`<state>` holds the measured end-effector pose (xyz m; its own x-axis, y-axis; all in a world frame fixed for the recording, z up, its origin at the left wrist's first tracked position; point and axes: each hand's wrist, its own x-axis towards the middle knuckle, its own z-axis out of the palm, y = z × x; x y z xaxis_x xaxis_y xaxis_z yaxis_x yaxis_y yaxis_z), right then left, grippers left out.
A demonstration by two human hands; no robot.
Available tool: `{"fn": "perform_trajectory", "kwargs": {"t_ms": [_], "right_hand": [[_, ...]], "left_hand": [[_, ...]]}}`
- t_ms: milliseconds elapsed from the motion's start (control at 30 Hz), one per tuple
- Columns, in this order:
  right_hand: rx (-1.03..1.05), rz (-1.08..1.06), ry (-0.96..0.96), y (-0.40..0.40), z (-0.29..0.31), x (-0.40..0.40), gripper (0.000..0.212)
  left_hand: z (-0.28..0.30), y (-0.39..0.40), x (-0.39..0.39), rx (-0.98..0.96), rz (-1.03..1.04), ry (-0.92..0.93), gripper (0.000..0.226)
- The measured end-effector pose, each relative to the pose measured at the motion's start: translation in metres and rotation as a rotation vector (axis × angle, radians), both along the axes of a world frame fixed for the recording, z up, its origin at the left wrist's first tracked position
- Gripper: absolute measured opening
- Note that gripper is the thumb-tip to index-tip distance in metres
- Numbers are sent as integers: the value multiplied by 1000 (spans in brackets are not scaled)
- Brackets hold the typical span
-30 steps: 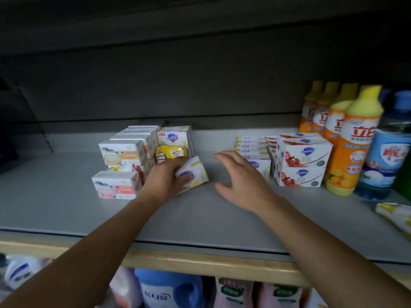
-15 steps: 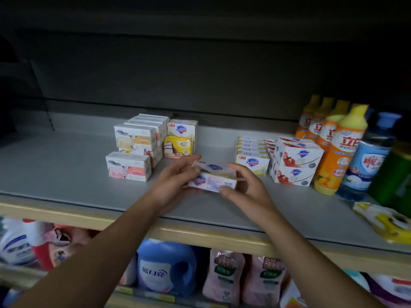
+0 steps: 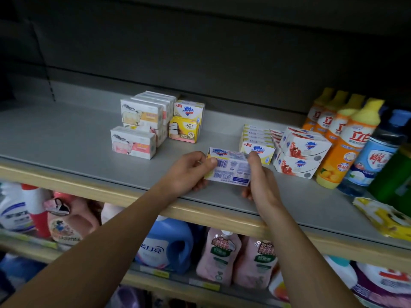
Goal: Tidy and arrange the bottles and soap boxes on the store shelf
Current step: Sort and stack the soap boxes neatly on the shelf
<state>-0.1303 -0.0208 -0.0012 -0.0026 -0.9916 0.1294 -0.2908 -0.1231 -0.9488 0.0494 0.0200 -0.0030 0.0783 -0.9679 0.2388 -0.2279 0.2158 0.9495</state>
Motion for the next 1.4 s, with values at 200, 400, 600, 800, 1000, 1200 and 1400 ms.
{"fn": "perform_trajectory", "kwargs": {"t_ms": [200,400,600,800,1000,1200,1400], "right_hand": [[-113,154,-144,-1,-6,-6,27],[-165,275,-51,-3,-11,-8,38],[-126,199,-16,-9,-16,-7,28],[-280,163,-27,-2,-12,-6,28],[-436,237,95,6,-11,-5,48],[-414,253,236,7,-14,-2,55],[-492,180,415,8,-13,4,55]], "left_hand": [[-1,-3,4,1,-49,243,26],[-5,-9,11,28,-93,495,37],[-7,-9,13,-24,-66,413,64],[-7,-8,10,-29,-80,364,32],[-3,-6,9,-56,-29,569,11],[0,-1,11,-116,-17,484,21],[3,2,11,-116,-21,392,29]]}}
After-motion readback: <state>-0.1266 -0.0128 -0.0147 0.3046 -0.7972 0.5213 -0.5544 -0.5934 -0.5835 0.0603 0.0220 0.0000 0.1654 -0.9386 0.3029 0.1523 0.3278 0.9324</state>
